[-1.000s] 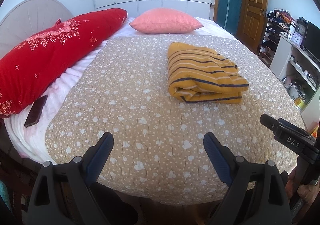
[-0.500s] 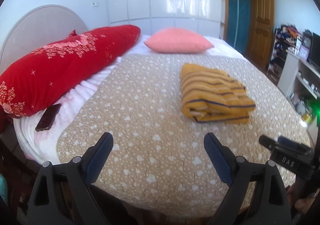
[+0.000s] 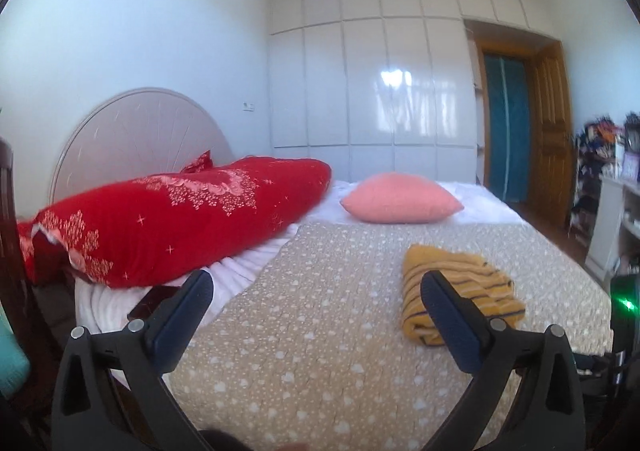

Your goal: Fold small clothes

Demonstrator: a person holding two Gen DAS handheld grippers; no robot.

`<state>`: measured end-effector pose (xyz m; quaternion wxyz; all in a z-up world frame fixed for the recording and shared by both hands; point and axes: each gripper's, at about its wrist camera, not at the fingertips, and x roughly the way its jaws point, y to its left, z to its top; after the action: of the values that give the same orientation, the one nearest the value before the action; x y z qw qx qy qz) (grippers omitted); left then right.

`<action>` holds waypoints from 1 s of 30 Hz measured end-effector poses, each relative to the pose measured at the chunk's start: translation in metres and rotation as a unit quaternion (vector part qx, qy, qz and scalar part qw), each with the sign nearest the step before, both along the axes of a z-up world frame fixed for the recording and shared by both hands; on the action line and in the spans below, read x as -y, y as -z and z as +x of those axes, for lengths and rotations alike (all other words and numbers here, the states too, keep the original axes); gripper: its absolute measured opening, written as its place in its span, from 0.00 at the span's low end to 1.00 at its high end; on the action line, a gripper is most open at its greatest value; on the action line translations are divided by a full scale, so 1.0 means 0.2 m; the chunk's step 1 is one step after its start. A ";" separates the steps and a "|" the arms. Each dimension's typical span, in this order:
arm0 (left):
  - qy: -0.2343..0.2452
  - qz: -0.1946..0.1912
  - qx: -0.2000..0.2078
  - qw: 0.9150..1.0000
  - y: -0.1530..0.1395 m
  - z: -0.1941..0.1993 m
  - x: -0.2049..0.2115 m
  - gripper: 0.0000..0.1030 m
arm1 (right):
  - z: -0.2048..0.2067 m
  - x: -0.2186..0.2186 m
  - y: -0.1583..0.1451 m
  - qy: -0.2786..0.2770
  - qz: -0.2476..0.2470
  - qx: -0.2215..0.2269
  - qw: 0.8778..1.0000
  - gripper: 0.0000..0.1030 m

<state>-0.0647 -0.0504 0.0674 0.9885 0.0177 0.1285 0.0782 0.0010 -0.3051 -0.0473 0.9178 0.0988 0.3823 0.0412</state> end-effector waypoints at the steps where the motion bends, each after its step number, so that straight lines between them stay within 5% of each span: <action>1: 0.013 0.003 -0.004 1.000 0.00 0.00 0.01 1.00 | 0.00 -0.01 -0.01 -0.002 -0.001 0.002 1.000 0.77; 6: 0.041 -0.029 -0.030 0.998 0.02 0.00 0.00 1.00 | -0.05 -0.05 -0.05 -0.010 -0.011 0.013 1.000 0.78; 16: 0.022 -0.036 -0.140 0.989 0.17 0.14 -0.03 1.00 | -0.08 -0.11 -0.07 -0.021 -0.035 0.014 0.999 0.81; 30: 0.044 -0.052 -0.193 0.979 0.27 0.21 -0.03 1.00 | -0.06 -0.13 -0.04 -0.029 -0.033 0.006 0.999 0.81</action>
<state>-0.0236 -0.0444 0.0131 0.9470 -0.0136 0.3202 0.0225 -0.0119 -0.2784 -0.0390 0.9213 0.0571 0.3806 0.0557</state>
